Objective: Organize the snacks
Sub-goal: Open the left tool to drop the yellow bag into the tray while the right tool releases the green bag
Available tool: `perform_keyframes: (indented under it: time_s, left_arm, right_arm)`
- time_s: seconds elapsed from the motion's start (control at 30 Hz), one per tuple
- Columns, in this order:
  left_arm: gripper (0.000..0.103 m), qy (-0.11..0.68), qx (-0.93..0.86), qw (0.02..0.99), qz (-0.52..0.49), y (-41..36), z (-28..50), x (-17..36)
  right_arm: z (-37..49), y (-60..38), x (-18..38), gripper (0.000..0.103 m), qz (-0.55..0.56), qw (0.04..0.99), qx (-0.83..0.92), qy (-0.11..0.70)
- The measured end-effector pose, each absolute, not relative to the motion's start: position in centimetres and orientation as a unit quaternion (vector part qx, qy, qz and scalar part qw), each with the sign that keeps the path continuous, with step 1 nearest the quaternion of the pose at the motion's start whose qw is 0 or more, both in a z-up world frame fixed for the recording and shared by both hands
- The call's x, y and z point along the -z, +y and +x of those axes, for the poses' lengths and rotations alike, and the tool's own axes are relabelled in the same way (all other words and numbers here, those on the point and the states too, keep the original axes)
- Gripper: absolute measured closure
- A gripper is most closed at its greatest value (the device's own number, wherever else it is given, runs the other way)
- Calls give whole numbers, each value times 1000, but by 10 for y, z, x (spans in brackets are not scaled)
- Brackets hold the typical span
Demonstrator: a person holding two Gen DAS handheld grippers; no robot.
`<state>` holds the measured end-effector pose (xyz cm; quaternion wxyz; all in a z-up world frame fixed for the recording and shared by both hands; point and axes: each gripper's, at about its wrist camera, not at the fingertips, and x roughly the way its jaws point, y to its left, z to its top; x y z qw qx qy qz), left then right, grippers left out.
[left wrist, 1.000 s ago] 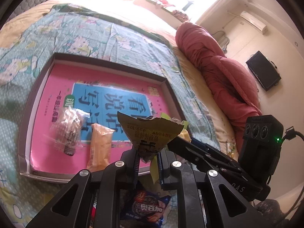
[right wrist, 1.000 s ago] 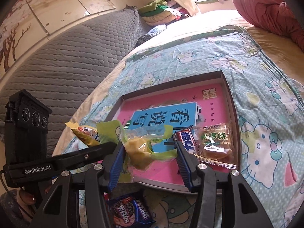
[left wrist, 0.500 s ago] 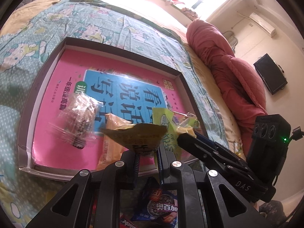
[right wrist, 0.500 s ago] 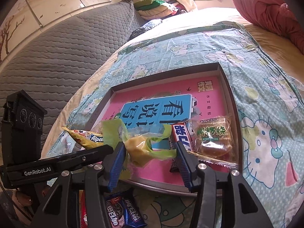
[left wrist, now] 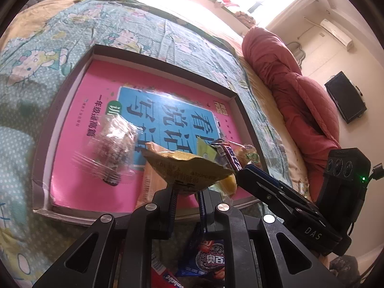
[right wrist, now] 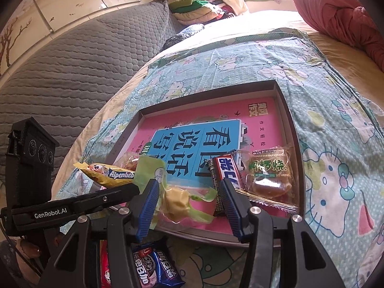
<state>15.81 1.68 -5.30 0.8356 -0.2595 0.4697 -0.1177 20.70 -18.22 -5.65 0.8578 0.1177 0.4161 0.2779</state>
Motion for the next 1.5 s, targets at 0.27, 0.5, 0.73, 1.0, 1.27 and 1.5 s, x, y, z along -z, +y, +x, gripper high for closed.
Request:
perform_keyframes:
  time_s: [0.27, 0.5, 0.73, 1.0, 1.27, 1.5]
  left_arm:
    - [71, 474, 99, 833, -268, 24, 157, 55]
    - [56, 474, 89, 834, -269, 30, 157, 53]
    - [50, 466, 75, 842, -262, 37, 155, 43]
    - [50, 459, 73, 851, -242, 44, 146, 29]
    - [48, 477, 54, 866, -143, 35, 126, 35]
    - [48, 472, 7, 878, -81, 34, 134, 39]
  right_arm:
    - [206, -183, 56, 50, 118, 857, -277, 419]
    - [207, -182, 57, 50, 116, 856, -276, 422]
    - [207, -181, 57, 50, 113, 856, -275, 423]
    - [203, -174, 55, 50, 94, 854, -283, 426]
    - [197, -162, 54, 50, 56, 858, -284, 425]
    - [199, -166, 55, 48, 62, 859, -277, 427]
